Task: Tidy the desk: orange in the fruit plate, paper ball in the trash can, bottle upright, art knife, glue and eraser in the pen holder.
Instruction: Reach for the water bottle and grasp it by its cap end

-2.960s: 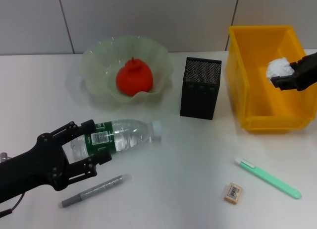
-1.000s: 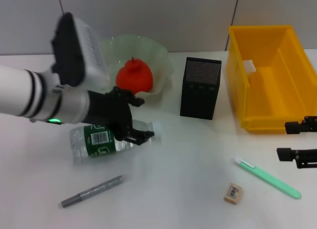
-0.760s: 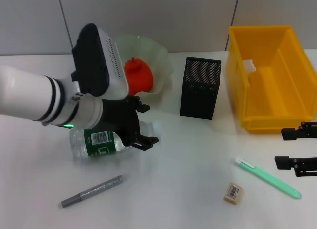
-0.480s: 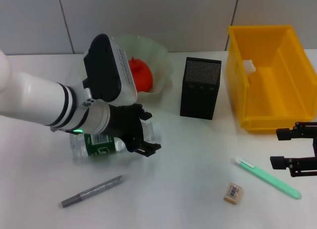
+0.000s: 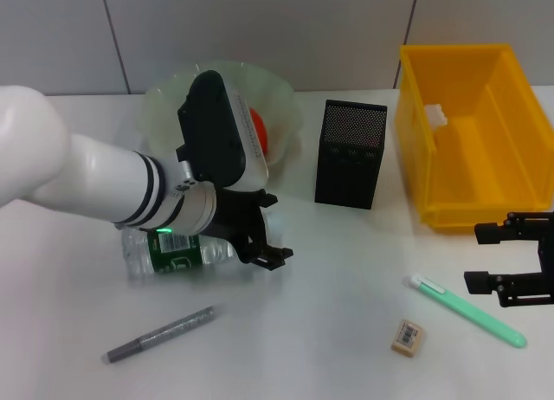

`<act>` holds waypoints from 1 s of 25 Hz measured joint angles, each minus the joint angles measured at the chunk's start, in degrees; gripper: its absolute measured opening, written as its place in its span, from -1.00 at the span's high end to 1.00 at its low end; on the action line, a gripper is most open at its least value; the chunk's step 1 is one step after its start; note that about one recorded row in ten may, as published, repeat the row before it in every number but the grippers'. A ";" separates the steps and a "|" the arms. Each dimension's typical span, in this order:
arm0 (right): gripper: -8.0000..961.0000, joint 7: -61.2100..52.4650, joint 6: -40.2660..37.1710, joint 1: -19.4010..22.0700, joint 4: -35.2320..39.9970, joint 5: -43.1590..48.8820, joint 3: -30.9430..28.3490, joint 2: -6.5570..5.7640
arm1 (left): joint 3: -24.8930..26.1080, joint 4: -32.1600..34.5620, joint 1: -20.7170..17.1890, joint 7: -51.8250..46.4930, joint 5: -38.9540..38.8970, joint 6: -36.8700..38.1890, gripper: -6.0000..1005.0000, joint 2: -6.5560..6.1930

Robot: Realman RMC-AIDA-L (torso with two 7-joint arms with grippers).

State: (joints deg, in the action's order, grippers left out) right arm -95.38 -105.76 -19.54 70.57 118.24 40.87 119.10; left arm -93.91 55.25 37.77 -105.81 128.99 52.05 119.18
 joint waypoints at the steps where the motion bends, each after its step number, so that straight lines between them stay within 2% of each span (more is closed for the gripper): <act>1: -0.56 0.11 0.07 -0.01 -0.14 0.02 0.00 0.00 | 0.00 0.00 0.00 0.00 0.00 0.00 -0.38 0.00; 4: -0.56 0.70 0.26 -0.02 -0.54 0.06 0.00 -0.01 | -1.13 -2.06 1.20 -0.82 -0.06 -1.76 -0.37 0.00; 25: -0.56 2.24 1.06 -0.60 -3.13 0.25 0.18 -0.10 | -2.98 -3.81 1.58 -0.87 -1.34 -4.18 -0.34 -0.01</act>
State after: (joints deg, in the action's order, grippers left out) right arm -93.15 -104.70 -20.14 67.44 118.48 41.05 119.00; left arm -96.89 51.44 39.35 -106.67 127.65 47.87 119.18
